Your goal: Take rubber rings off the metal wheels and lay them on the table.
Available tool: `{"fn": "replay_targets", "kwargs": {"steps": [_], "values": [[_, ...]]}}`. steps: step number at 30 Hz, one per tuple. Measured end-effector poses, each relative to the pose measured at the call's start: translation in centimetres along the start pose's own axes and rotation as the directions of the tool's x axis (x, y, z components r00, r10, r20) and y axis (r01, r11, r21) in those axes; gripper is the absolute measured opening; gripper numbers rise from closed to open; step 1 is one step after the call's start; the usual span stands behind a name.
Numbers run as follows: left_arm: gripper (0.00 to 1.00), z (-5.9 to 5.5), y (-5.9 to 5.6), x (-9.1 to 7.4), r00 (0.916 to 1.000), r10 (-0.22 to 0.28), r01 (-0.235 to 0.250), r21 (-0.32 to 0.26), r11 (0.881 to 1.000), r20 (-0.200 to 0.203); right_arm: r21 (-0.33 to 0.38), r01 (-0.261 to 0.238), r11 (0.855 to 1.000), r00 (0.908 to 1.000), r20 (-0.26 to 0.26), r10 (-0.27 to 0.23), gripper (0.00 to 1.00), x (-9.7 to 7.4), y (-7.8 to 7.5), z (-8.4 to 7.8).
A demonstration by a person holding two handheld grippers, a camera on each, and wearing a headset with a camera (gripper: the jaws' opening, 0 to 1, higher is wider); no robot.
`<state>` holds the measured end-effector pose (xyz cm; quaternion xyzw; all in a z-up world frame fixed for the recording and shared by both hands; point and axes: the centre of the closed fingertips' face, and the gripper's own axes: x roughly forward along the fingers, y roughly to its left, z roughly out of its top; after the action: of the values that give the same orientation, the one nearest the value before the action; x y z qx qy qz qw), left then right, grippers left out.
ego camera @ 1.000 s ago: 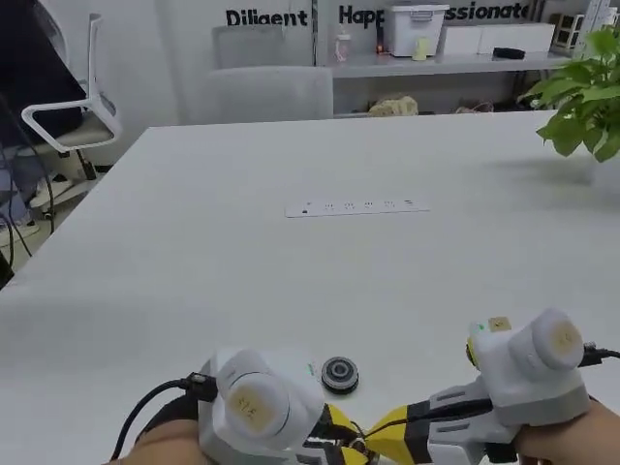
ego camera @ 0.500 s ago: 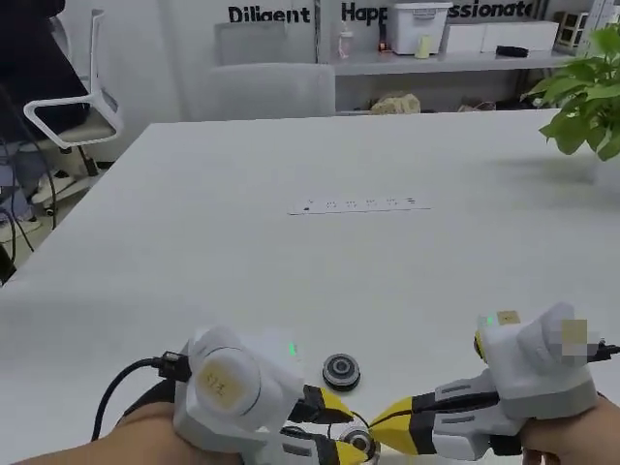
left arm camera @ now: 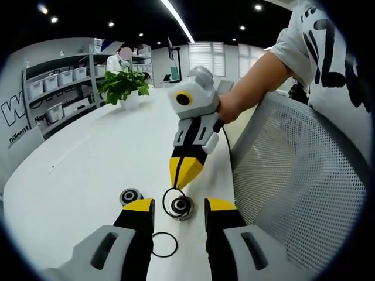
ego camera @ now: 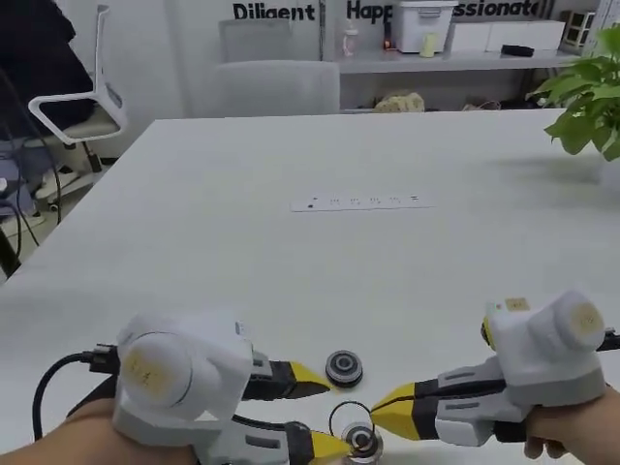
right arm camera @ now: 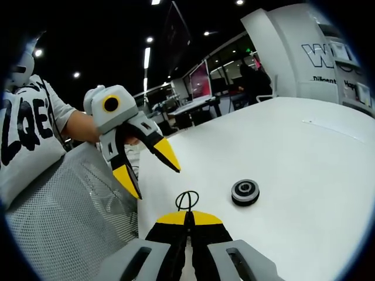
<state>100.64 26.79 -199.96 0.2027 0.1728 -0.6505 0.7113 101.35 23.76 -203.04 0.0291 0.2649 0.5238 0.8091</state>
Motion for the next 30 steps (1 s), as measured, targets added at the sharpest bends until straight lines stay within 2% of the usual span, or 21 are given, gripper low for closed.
{"fn": "replay_targets", "kwargs": {"steps": [8, 18, 30], "values": [[0.41, -0.4, 0.7, -1.5, 0.9990, 0.042, -0.041, -0.046, 0.998, 0.015, -0.008, -0.010, 1.000, 0.9999, -0.004, 0.010, 0.00, 0.1, 0.2, 0.4], [0.48, -1.2, 1.5, -3.2, 0.9960, 0.086, -0.084, -0.086, 0.993, 0.023, -0.015, -0.022, 1.000, 0.9997, 0.003, 0.022, 0.00, 0.9, 0.3, 1.4], [0.54, -2.6, 2.3, -5.1, 0.9908, 0.135, -0.132, -0.122, 0.984, 0.014, -0.018, -0.062, 0.998, 0.9980, -0.011, 0.062, 0.00, 3.3, 1.0, 2.0]]}}
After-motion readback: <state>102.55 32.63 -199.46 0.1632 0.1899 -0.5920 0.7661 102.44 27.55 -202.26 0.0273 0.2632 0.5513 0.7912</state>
